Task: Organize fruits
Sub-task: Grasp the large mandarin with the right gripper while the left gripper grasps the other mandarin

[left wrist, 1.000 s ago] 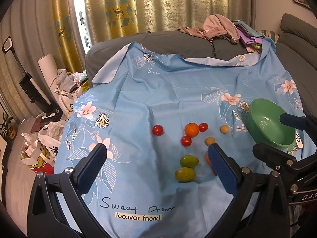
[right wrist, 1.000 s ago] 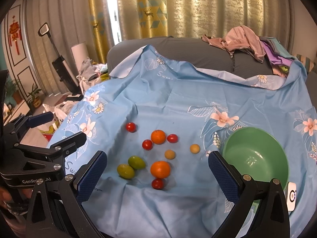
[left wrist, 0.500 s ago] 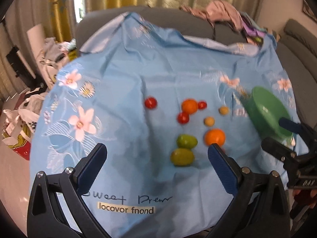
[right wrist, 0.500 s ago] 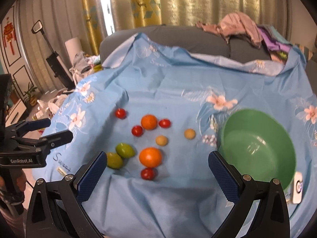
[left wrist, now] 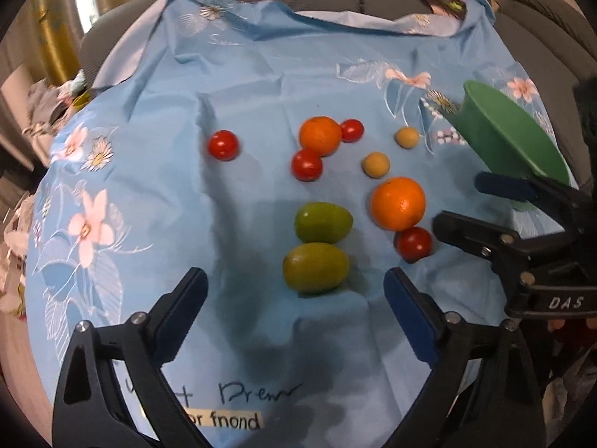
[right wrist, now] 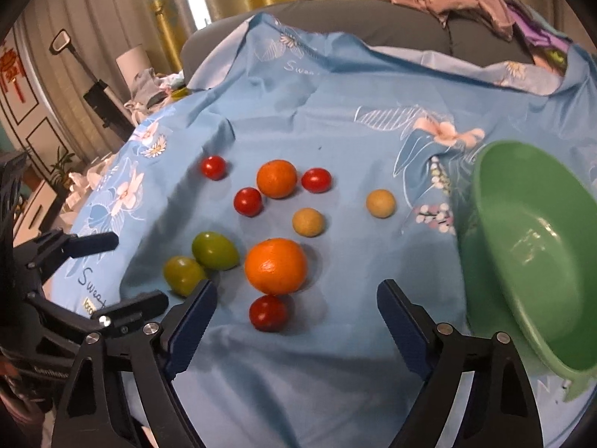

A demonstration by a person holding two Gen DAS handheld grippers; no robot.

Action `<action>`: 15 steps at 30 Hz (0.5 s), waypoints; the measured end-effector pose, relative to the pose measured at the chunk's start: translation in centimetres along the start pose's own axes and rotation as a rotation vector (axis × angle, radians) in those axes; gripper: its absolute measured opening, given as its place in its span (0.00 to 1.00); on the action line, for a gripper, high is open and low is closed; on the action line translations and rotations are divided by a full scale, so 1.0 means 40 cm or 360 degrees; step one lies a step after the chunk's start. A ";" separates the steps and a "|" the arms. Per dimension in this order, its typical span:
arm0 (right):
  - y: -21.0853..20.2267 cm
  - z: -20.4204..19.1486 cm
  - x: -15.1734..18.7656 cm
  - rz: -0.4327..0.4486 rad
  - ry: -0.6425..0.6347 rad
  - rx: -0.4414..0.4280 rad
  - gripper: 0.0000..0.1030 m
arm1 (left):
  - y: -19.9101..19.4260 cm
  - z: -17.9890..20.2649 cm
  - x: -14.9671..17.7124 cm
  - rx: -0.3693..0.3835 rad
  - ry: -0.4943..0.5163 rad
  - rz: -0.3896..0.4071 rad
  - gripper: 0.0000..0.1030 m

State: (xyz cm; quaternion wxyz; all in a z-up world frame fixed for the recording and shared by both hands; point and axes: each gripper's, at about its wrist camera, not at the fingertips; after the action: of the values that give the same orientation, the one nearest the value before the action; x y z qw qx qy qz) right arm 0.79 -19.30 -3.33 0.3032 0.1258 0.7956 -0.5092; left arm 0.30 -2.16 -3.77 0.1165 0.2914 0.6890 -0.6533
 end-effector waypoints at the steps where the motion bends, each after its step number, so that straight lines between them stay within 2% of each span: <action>1: 0.007 0.004 -0.001 0.0000 -0.0005 -0.0013 0.86 | 0.012 0.006 -0.001 0.0001 0.0026 -0.0002 0.89; 3: 0.022 0.011 -0.006 -0.0010 -0.0014 -0.0027 0.81 | 0.034 0.010 -0.001 0.0010 0.0047 -0.0038 0.80; 5: 0.034 0.017 -0.012 -0.0015 -0.0020 -0.0045 0.79 | 0.059 0.013 -0.001 0.0003 0.0051 -0.0077 0.73; 7: 0.047 0.024 -0.017 -0.0021 -0.0017 -0.0063 0.79 | 0.075 0.010 -0.003 0.0013 0.0040 -0.0096 0.70; 8: 0.053 0.029 -0.018 -0.0029 -0.0010 -0.0078 0.79 | 0.079 0.010 -0.005 0.0019 0.0039 -0.0098 0.64; 15: 0.090 0.039 -0.025 -0.0070 0.0007 -0.0133 0.75 | 0.093 0.020 -0.015 0.0061 0.0061 -0.0107 0.55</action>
State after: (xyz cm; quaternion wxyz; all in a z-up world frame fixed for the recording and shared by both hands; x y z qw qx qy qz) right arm 3.97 -18.97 -5.81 0.2951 0.0966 0.8195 -0.4816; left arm 2.68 -3.16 -6.64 0.0756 0.2828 0.6878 -0.6643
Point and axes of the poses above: each gripper's, at about its wrist camera, not at the fingertips, and y roughly the way its jaws point, z to its right, x to its underside, and after that the axes turned 10 degrees about -x, right-handed
